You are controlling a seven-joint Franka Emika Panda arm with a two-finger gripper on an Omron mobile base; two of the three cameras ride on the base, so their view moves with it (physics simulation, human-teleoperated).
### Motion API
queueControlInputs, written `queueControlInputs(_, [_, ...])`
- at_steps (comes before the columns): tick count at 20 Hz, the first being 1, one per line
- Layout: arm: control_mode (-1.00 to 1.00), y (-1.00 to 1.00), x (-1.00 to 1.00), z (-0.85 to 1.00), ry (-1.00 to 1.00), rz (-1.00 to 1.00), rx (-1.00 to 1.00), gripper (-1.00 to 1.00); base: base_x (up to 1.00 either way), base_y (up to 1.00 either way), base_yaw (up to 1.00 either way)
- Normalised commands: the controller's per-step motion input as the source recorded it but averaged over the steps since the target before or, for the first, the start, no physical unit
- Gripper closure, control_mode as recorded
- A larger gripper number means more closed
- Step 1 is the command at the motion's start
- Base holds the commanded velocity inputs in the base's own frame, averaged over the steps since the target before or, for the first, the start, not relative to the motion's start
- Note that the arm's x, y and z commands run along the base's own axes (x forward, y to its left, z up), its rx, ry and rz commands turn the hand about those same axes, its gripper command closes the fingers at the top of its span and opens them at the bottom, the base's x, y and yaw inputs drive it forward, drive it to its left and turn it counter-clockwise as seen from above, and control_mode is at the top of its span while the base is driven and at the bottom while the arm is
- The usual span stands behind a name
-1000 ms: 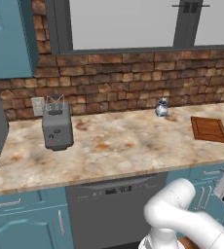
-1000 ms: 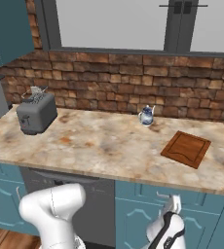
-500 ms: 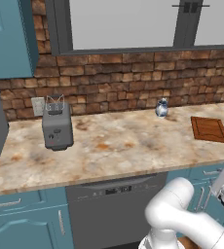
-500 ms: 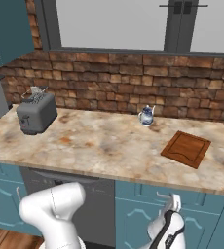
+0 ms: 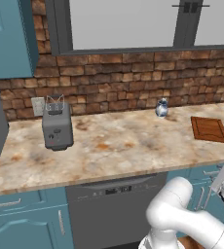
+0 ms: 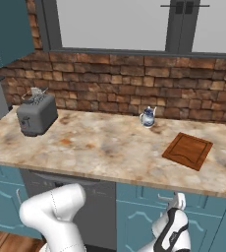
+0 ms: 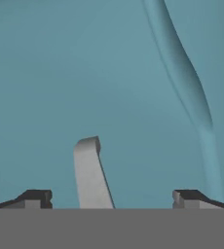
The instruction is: Open the drawer on the right and place the cutting tools on the cutting board.
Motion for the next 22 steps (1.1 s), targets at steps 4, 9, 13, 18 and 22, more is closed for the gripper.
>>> queueControlInputs(4, [-1.0, 0.0, 0.0, 0.0, 0.0, 0.0, 0.0, 1.0, 0.0, 0.0, 0.0])
queueControlInputs(9, [-1.0, 0.0, 0.0, 0.0, 0.0, 0.0, 0.0, 1.0, 0.0, 0.0, 0.0])
queueControlInputs(13, [-1.0, 0.0, -0.02, 0.0, 0.0, 0.0, 0.0, 1.0, 0.0, 0.0, 0.0])
queueControlInputs(18, [-1.0, 0.0, -0.54, 0.0, 0.0, 0.0, 0.0, 1.0, 0.0, 0.0, 0.0])
queueControlInputs(22, [-1.0, 0.0, -0.65, 0.0, 0.0, 0.0, 0.0, 1.0, 0.0, 0.0, 0.0])
